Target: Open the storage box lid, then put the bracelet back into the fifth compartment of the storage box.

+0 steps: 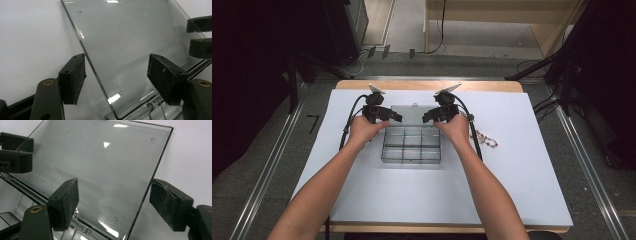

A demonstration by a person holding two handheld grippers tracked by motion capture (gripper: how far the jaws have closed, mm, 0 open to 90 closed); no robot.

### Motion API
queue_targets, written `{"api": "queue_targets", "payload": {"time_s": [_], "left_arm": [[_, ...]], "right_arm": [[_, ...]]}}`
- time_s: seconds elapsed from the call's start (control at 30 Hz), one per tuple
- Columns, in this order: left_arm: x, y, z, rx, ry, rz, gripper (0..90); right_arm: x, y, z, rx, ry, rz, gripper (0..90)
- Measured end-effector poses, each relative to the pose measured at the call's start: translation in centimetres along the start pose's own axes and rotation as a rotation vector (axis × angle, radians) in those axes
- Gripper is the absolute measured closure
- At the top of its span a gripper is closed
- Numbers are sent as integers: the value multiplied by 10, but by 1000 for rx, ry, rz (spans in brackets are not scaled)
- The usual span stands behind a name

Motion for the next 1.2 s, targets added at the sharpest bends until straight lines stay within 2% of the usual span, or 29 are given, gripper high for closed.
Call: {"api": "queue_targets", "payload": {"time_s": [0.23, 0.33, 0.57, 0.7, 0.83, 0.93, 1.03, 1.13, 1.2], "left_arm": [[1, -2, -4, 22, 19, 22, 337], [1, -3, -8, 14, 19, 22, 343], [4, -4, -23, 10, 56, 30, 360], [1, -3, -34, 24, 51, 73, 386], [1, 5, -43, 4, 77, 95, 389], [-3, 10, -46, -1, 76, 112, 389], [-8, 16, -47, -23, 78, 120, 394], [-12, 17, -46, 6, 77, 150, 396], [-14, 20, -48, 7, 75, 168, 393]], "right_arm": [[-1, 0, -3, -10, -2, -20, 265], [0, -2, -6, -21, 7, -45, 272], [1, -2, -16, -28, 27, -68, 279], [0, -3, -24, -38, 37, -91, 291], [-2, -3, -32, -39, 56, -116, 303], [-5, -2, -39, -38, 67, -126, 312], [-9, -1, -43, -42, 78, -136, 321], [-14, -1, -47, -49, 77, -158, 322], [-17, -1, -50, -45, 85, -163, 324]]}}
Point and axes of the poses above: each handheld gripper's, and its own axes: z roughly forward along the jaws, x roughly out of its top, y roughly to its right, the point moved 9 cm from there along z, roughly forward along the jaws, and after that the axes turned 3 degrees about -z, right-handed, at the moved point
